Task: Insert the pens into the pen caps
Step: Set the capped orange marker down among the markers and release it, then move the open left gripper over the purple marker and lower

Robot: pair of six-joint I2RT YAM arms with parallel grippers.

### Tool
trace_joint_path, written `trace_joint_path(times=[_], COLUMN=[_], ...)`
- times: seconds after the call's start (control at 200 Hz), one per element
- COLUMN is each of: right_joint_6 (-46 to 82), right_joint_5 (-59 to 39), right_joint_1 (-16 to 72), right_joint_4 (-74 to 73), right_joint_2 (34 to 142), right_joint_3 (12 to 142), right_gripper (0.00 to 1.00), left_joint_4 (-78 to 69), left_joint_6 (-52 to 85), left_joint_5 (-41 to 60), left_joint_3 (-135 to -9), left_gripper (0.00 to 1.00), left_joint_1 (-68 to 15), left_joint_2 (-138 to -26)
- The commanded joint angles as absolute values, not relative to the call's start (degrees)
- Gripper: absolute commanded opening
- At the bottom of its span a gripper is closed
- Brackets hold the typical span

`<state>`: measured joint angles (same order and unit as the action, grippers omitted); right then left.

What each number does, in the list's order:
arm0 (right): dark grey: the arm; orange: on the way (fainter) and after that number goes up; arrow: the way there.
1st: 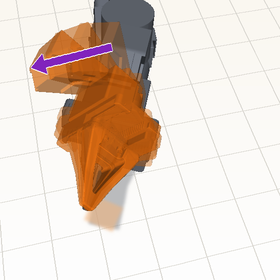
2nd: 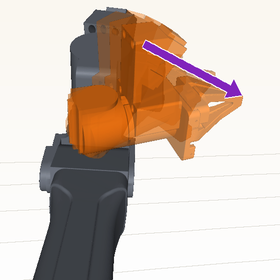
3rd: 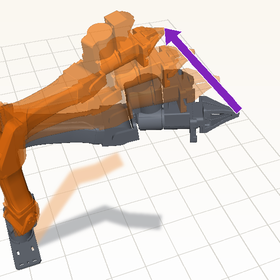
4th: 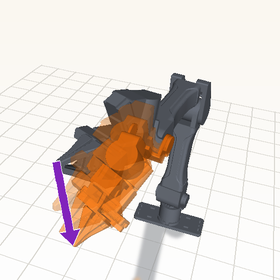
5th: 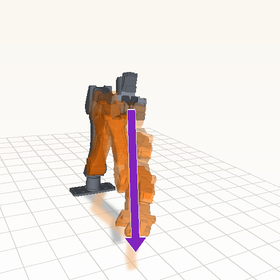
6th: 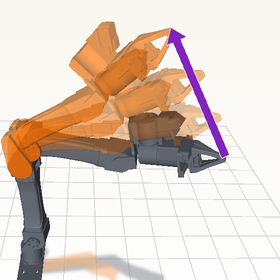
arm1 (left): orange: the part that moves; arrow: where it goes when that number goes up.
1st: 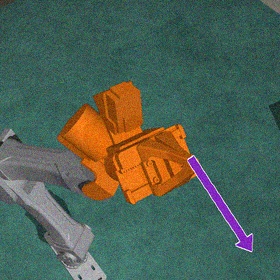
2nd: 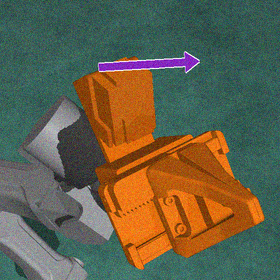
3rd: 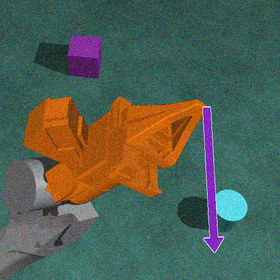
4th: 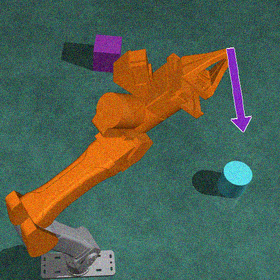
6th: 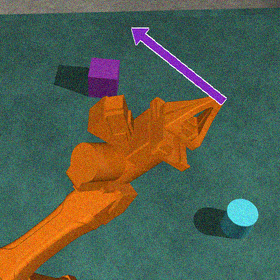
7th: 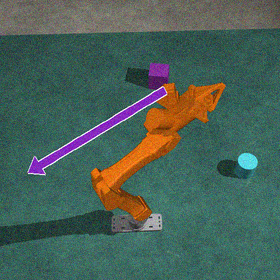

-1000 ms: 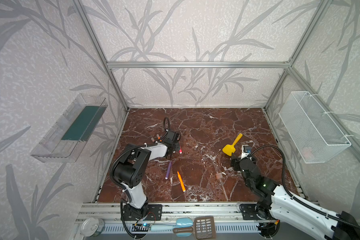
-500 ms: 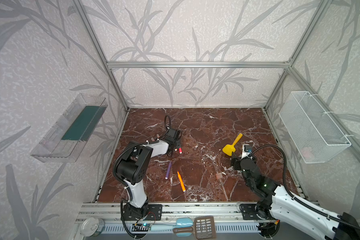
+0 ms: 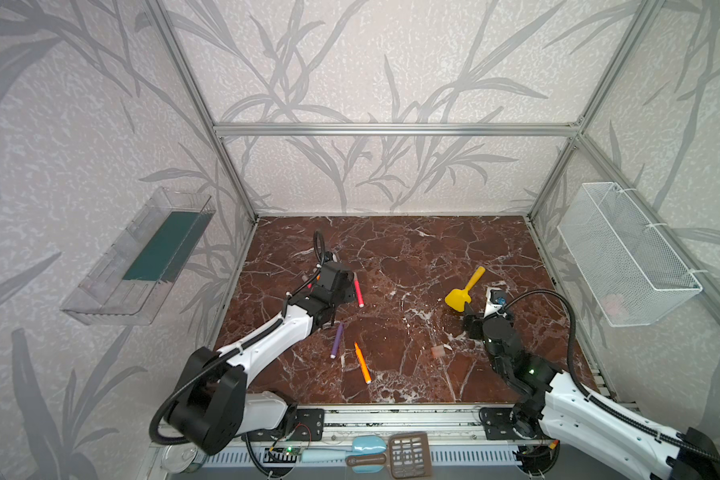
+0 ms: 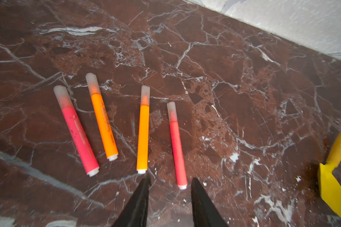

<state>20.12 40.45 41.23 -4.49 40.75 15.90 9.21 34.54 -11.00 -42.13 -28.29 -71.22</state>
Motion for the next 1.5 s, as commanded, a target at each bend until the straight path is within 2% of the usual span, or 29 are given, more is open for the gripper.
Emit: trace_joint_path(times=[0.0,0.195,0.325,0.44,0.72,0.89,1.165,1.494], right_joint_6=[20.74,21.02,21.02,20.96,20.73,20.91,20.57,20.70], right_joint_5=[40.39,39.03,38.50,38.67,38.64,38.70,38.77,38.58], right_joint_1=[40.96,41.00,40.93,40.89,40.94,40.90,40.94,40.94], right_joint_4=[-5.19,-3.60,-3.60,-3.78,-4.46,-4.13,-4.67,-4.27], right_joint_2=[39.18,36.29,35.25,35.26,37.39,39.09,39.24,38.71], right_joint_3=[15.15,14.41,13.91,13.89,14.50,15.34,15.18,15.12], right_gripper=[0.85,0.85,0.85,0.85,0.85,0.84,0.84,0.84], left_joint_4=[16.90,23.38,20.55,16.25,11.57,11.86,17.08,23.15], left_joint_6=[36.86,37.62,36.63,36.28,36.12,36.61,37.39,38.74], left_joint_5=[-16.55,-14.01,-10.03,-4.19,-3.60,-6.84,-11.45,-15.18], left_joint_3=[-37.40,-30.34,-25.31,-23.88,-25.27,-26.98,-30.48,-32.18], left_gripper=[0.37,0.39,0.41,0.41,0.37,0.35,0.32,0.34], left_joint_1=[-30.22,-31.68,-31.77,-32.05,-32.84,-33.91,-35.43,-38.85], left_joint_2=[-64.66,-52.93,-50.10,-52.19,-65.52,-70.55,-74.59,-72.06])
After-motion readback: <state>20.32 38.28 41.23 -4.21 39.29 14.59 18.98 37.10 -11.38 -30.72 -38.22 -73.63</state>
